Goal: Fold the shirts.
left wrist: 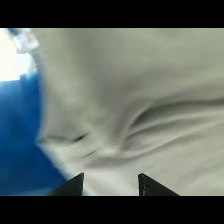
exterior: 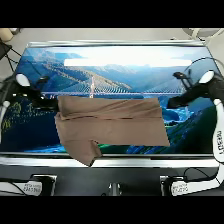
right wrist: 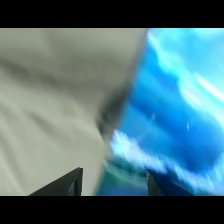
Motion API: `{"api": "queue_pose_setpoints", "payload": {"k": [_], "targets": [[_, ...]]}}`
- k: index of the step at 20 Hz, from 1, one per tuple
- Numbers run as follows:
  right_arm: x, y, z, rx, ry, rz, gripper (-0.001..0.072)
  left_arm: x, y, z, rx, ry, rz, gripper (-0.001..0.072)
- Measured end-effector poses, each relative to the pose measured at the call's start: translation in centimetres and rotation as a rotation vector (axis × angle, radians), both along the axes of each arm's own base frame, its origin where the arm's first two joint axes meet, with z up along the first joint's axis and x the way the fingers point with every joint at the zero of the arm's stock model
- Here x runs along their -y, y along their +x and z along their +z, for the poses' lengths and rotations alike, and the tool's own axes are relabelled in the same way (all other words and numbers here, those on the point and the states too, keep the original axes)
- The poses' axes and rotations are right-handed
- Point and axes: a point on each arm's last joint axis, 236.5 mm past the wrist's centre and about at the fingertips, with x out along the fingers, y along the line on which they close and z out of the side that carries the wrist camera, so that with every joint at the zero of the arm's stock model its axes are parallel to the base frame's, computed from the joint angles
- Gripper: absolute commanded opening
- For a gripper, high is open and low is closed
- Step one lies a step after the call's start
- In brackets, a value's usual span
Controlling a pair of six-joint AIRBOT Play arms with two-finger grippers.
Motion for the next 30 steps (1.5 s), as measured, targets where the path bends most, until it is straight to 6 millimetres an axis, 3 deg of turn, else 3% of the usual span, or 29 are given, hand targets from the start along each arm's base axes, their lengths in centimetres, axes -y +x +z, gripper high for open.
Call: {"api": "queue_pose_setpoints", "payload": {"k": [2,4,8,11,14,21,24,25,27,30], "targets": [[2.3,-2.2,0.6,-0.039,-0.018,-0.037,0.0390,-1.2,-2.2,0.7,-0.015,-0.020,0.049,0.0490],[3.4,-5.5,-0.2,-0.108,-0.013,-0.072,0.0390,-1.1,-6.2,-0.2,-0.078,-0.075,0.103,0.0503],[2.1,-11.0,-3.4,-0.228,0.050,-0.084,0.0391,2.0,-15.0,-3.8,-0.196,-0.202,0.145,0.0497],[1.1,-12.8,-4.6,-0.264,0.086,-0.082,0.0392,3.6,-18.8,-5.9,-0.225,-0.246,0.174,0.0496],[0.7,-13.5,-5.0,-0.277,0.101,-0.084,0.0532,4.9,-20.2,-7.0,-0.226,-0.292,0.201,0.0496],[-0.8,-15.3,-6.4,-0.314,0.148,-0.094,0.0564,7.5,-21.9,-8.3,-0.246,-0.363,0.225,0.0495],[-1.7,-16.4,-7.4,-0.331,0.172,-0.102,0.0564,8.6,-22.1,-8.8,-0.246,-0.356,0.216,0.0365],[-1.9,-16.6,-7.7,-0.333,0.179,-0.106,0.0572,9.0,-22.0,-8.9,-0.244,-0.352,0.216,0.0358],[-2.5,-17.2,-8.0,-0.345,0.197,-0.107,0.0610,9.2,-22.1,-9.4,-0.238,-0.331,0.212,0.0063],[-3.5,-17.9,-8.4,-0.359,0.236,-0.116,0.0607,9.3,-21.6,-9.8,-0.215,-0.311,0.208,0.0025]]}}
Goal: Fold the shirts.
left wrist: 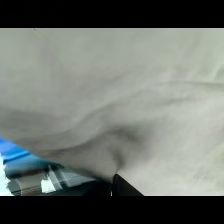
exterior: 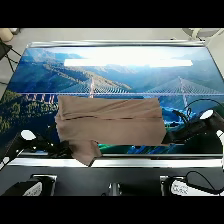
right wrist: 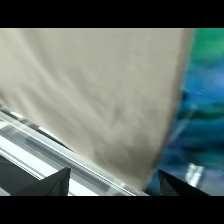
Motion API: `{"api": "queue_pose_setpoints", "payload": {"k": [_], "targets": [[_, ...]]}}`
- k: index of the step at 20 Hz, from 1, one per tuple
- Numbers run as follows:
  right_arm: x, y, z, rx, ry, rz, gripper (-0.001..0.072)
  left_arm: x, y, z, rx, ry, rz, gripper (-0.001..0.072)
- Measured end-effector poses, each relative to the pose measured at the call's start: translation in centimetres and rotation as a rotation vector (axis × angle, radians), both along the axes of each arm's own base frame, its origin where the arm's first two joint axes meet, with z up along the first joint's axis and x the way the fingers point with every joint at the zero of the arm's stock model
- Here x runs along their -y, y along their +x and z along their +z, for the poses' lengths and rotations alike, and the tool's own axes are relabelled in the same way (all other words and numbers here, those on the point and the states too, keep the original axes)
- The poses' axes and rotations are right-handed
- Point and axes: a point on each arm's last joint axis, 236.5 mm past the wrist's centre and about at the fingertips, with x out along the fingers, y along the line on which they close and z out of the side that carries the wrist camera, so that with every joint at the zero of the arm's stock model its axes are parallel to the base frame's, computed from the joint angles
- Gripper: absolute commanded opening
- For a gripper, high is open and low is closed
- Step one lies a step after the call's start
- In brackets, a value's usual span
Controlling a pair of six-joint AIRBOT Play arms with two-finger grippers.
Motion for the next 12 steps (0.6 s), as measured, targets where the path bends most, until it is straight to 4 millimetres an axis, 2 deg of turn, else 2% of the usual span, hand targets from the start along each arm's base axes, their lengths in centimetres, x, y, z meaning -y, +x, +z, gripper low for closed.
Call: {"api": "queue_pose_setpoints", "payload": {"k": [1,3,4,5,6,10,12], "targets": [[-0.2,0.0,-0.1,0.004,0.005,-0.009,0.0599,0.1,0.0,0.0,0.002,0.001,-0.001,0.0025],[-0.8,0.0,-0.5,0.005,0.022,-0.032,0.0437,0.1,0.2,0.0,0.011,0.005,-0.003,0.0025],[-0.9,0.0,-0.7,0.009,0.023,-0.041,0.0381,0.1,0.3,0.0,0.017,0.008,-0.005,0.0025],[-1.1,0.1,-0.9,0.012,0.027,-0.052,0.0261,0.0,0.6,0.1,0.030,0.013,-0.001,0.0025],[-1.1,0.2,-1.2,0.020,0.024,-0.057,0.0031,-0.1,1.1,0.1,0.051,0.020,0.005,0.0024],[-0.7,1.5,-1.1,0.074,0.011,-0.045,0.0022,-1.5,4.2,1.3,0.201,0.084,-0.026,0.0023],[-0.3,3.1,0.1,0.122,0.013,-0.038,0.0021,-1.0,6.3,4.3,0.297,0.056,-0.031,0.0021]]}}
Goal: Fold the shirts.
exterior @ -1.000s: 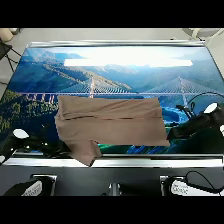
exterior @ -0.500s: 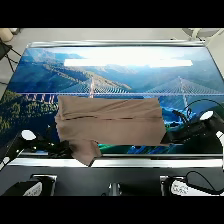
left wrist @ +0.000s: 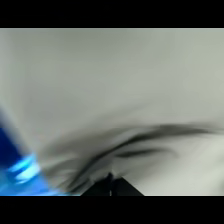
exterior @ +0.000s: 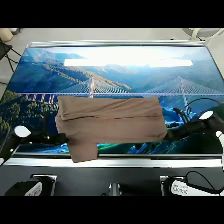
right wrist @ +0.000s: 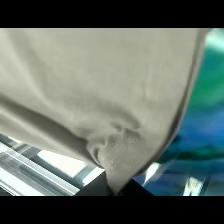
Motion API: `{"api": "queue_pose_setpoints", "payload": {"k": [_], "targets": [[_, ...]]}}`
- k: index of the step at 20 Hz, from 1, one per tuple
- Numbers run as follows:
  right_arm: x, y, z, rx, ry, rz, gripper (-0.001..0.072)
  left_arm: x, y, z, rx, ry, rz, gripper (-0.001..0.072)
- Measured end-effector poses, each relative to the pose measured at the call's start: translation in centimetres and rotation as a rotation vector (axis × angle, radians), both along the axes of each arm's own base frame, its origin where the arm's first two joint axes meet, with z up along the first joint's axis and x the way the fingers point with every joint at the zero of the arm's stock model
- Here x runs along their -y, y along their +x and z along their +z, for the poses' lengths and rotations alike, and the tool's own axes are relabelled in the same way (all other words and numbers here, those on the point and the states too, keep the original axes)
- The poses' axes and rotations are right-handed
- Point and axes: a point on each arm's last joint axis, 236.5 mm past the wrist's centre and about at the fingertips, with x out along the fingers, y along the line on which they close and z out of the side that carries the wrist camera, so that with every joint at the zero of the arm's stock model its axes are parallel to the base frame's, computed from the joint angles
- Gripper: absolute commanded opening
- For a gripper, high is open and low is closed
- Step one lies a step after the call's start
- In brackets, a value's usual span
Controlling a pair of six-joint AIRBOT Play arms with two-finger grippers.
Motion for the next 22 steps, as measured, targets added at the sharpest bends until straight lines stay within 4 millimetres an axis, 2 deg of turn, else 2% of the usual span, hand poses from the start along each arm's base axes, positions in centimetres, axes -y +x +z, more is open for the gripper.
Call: {"api": "queue_pose_setpoints", "payload": {"k": [2,5,7,9,11,13,18,19,20,21,22], "targets": [[0.0,2.4,2.0,0.070,0.009,-0.001,0.0021,-0.3,2.4,3.4,0.112,0.003,-0.008,0.0021],[0.2,7.1,5.3,0.212,-0.032,0.022,0.0022,-1.0,5.9,7.9,0.244,0.009,0.012,0.0022],[-0.2,10.7,7.3,0.324,-0.078,0.033,0.0022,-1.6,8.2,9.9,0.303,0.017,0.033,0.0022],[-0.3,14.2,8.3,0.409,-0.119,0.010,0.0023,-2.3,10.9,10.8,0.341,0.026,0.061,0.0023],[-0.5,16.9,8.0,0.442,-0.137,-0.018,0.0023,-2.8,13.6,10.5,0.335,0.026,0.081,0.0024],[-1.0,18.6,7.0,0.440,-0.125,-0.044,0.0024,-3.0,15.8,9.0,0.289,0.017,0.084,0.0024],[-2.2,20.8,3.4,0.392,-0.063,-0.112,0.0026,-3.0,19.0,4.0,0.131,-0.019,0.069,0.0025],[-2.2,20.8,2.6,0.379,-0.060,-0.116,0.0071,-3.0,19.5,3.4,0.117,-0.025,0.077,0.0026],[-2.3,20.9,2.0,0.369,-0.055,-0.124,0.0239,-3.0,19.8,2.8,0.099,-0.031,0.083,0.0056],[-2.4,21.0,1.6,0.365,-0.052,-0.127,0.0542,-2.9,20.0,2.3,0.083,-0.038,0.085,0.0152],[-2.5,21.0,1.4,0.361,-0.046,-0.125,0.0716,-2.8,20.4,2.2,0.078,-0.050,0.093,0.0368]]}}
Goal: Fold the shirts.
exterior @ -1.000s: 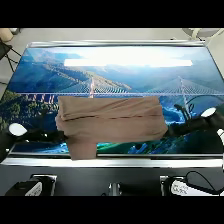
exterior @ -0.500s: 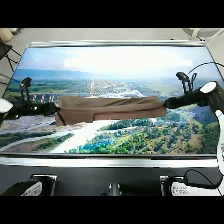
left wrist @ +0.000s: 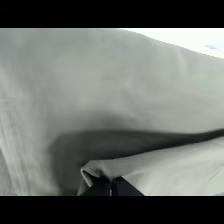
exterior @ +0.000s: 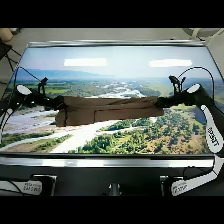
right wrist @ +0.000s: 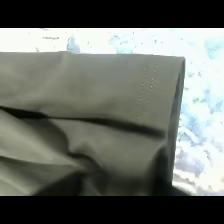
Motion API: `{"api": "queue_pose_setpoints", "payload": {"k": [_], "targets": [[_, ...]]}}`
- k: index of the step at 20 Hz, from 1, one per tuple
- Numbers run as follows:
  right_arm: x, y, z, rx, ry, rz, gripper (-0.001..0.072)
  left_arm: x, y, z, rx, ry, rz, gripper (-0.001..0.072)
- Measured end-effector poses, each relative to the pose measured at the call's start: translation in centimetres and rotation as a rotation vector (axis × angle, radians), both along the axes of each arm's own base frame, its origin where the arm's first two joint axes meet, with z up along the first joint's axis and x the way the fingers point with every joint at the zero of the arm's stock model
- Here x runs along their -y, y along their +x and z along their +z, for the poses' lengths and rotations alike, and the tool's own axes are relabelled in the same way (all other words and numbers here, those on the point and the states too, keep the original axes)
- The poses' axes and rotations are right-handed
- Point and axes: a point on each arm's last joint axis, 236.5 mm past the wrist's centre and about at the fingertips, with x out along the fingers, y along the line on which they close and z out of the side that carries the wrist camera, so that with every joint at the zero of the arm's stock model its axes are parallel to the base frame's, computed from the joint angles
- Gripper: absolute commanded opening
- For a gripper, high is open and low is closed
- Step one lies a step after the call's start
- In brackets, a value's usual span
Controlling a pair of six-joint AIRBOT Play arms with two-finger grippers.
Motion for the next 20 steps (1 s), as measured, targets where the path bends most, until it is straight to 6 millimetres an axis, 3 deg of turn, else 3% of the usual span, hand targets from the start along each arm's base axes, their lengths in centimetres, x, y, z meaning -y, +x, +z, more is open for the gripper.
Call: {"api": "queue_pose_setpoints", "payload": {"k": [1,4,8,12,13,14,15,16,17,18,19,20], "targets": [[-0.1,0.1,0.1,0.005,0.002,0.013,0.0712,0.0,0.4,0.1,0.001,-0.009,0.006,0.0512],[0.7,0.5,1.1,0.029,0.002,0.042,0.0712,0.0,1.7,2.0,0.022,-0.039,0.002,0.0514],[3.3,0.6,1.2,0.010,0.018,-0.013,0.0712,0.7,3.0,7.1,0.114,-0.051,-0.049,0.0514],[1.9,-0.1,-0.3,-0.063,0.090,-0.016,0.0706,3.9,3.0,10.6,0.192,-0.066,-0.119,0.0514],[1.0,-0.1,-0.6,-0.078,0.110,-0.015,0.0646,5.0,2.9,11.0,0.198,-0.071,-0.143,0.0514],[0.0,-0.1,-0.8,-0.091,0.132,-0.014,0.0439,6.0,2.7,11.1,0.204,-0.074,-0.164,0.0513],[-0.6,-0.1,-1.1,-0.099,0.132,-0.012,0.0125,7.2,2.6,11.3,0.212,-0.077,-0.185,0.0512],[-1.2,-0.1,-1.5,-0.111,0.137,-0.013,0.0025,8.2,2.6,11.4,0.223,-0.080,-0.199,0.0483],[-1.7,0.0,-1.4,-0.114,0.152,-0.017,0.0026,9.3,2.6,11.2,0.229,-0.081,-0.216,0.0343],[-2.4,0.7,-0.5,-0.091,0.186,-0.028,0.0024,10.4,2.6,11.0,0.235,-0.081,-0.229,0.0105],[-3.1,1.0,0.5,-0.068,0.212,-0.021,0.0024,11.6,2.7,10.7,0.242,-0.084,-0.241,0.0043],[-3.8,1.1,1.9,-0.046,0.239,-0.003,0.0023,12.7,2.8,10.2,0.245,-0.084,-0.253,0.0042]]}}
